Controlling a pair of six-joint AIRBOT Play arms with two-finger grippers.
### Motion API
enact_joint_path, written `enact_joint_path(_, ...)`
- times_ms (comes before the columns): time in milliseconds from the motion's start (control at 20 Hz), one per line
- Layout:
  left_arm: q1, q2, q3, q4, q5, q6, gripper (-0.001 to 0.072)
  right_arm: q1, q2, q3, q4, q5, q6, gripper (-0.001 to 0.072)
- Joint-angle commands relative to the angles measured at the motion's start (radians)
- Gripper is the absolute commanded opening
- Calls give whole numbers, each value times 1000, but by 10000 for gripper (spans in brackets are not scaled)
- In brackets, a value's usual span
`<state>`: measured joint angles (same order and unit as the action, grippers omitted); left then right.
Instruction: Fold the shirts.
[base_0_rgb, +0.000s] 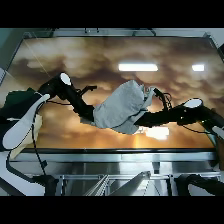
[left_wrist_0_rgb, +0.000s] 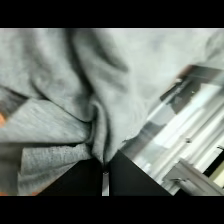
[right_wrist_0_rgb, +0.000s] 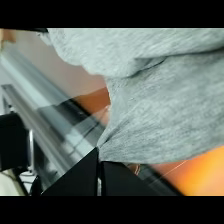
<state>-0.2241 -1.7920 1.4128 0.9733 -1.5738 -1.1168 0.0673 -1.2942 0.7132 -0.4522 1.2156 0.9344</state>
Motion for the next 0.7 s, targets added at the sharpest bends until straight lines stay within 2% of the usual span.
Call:
enact_joint_path(0, 55, 122, 105, -208, -116, 18, 16, -119, 97, 69, 3, 211, 2, 15)
enact_joint_path(100, 147, 225, 160, -436, -156, 21, 16, -260, 196, 153, 24, 241, 13, 15)
enact_joint_path(250, 334, 392, 189, -830, -209, 60, 17, -519, 339, 299, 189, 230, 0, 15)
enact_joint_path(350, 460, 501, 150, -1024, -206, 66, 18, -674, 406, 370, 329, 225, 0, 15)
enact_joint_path(500, 605, 643, 36, -1145, -203, 69, 18, -805, 490, 403, 537, 234, -1, 15)
enact_joint_path(650, 675, 753, -90, -1270, -203, 69, 18, -811, 549, 406, 678, 285, -30, 15)
